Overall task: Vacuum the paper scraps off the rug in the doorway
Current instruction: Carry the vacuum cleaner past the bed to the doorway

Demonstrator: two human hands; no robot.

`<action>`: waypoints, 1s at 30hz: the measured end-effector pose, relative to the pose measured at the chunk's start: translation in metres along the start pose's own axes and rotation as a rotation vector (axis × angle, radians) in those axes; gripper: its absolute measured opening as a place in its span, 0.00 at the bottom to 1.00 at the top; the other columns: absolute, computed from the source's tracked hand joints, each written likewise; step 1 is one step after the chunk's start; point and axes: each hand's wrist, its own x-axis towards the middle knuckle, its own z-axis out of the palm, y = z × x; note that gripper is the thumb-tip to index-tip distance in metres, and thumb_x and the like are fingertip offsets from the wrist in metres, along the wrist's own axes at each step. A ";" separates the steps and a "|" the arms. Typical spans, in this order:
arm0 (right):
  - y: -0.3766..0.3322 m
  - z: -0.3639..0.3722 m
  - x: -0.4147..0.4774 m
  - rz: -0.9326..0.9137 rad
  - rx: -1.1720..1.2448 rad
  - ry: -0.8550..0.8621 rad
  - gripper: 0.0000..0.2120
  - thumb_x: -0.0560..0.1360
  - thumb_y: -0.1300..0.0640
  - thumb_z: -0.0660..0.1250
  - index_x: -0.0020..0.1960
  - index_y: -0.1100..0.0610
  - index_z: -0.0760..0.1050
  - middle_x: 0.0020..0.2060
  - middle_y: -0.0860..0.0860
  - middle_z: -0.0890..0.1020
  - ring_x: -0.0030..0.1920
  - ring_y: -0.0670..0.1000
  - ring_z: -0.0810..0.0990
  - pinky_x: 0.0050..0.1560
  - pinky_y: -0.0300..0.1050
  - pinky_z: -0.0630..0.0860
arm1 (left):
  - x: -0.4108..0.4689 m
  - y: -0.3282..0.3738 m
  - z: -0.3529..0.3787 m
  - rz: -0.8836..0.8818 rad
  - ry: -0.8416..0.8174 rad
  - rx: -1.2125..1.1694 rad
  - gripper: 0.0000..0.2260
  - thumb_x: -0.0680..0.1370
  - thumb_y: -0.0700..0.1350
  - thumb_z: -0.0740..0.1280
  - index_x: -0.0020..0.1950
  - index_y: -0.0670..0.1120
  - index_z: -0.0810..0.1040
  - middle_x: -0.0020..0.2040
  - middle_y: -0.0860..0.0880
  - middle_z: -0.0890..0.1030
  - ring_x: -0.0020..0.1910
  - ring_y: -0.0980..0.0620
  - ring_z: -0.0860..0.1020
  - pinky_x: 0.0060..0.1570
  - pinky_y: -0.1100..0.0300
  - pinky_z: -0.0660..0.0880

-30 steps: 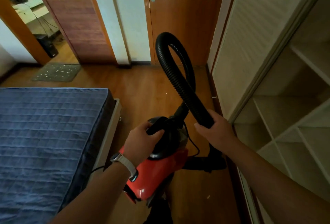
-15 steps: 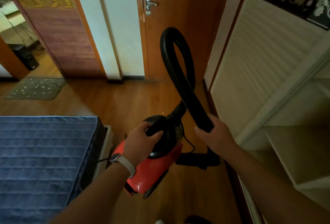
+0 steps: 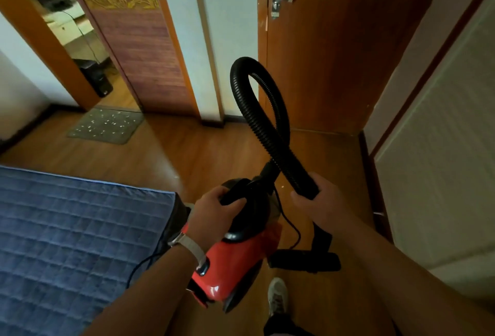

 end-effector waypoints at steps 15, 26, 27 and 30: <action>-0.070 -0.004 0.265 -0.210 -0.061 -0.204 0.16 0.74 0.53 0.73 0.48 0.35 0.70 0.41 0.47 0.79 0.40 0.47 0.79 0.38 0.37 0.73 | 0.215 0.039 -0.038 -0.159 0.252 -0.108 0.05 0.71 0.52 0.76 0.44 0.55 0.82 0.36 0.55 0.83 0.37 0.57 0.82 0.36 0.59 0.78; -0.108 0.053 0.476 -0.183 -0.069 -0.276 0.08 0.75 0.57 0.72 0.51 0.51 0.75 0.32 0.46 0.74 0.27 0.40 0.71 0.30 0.32 0.67 | 0.430 -0.003 -0.066 -0.228 0.212 -0.174 0.08 0.71 0.53 0.75 0.48 0.54 0.82 0.40 0.54 0.83 0.38 0.57 0.82 0.35 0.62 0.76; -0.114 0.058 0.495 -0.173 -0.061 -0.274 0.07 0.74 0.56 0.73 0.49 0.50 0.75 0.32 0.45 0.74 0.27 0.39 0.70 0.30 0.32 0.67 | 0.450 -0.005 -0.070 -0.229 0.203 -0.172 0.09 0.71 0.54 0.75 0.49 0.55 0.82 0.40 0.54 0.83 0.39 0.57 0.82 0.34 0.63 0.75; -0.136 0.070 0.546 -0.190 -0.074 -0.271 0.08 0.73 0.55 0.73 0.49 0.47 0.75 0.30 0.44 0.75 0.28 0.40 0.71 0.32 0.35 0.68 | 0.507 -0.004 -0.090 -0.225 0.207 -0.165 0.10 0.71 0.54 0.75 0.50 0.54 0.81 0.41 0.53 0.83 0.38 0.57 0.82 0.33 0.64 0.74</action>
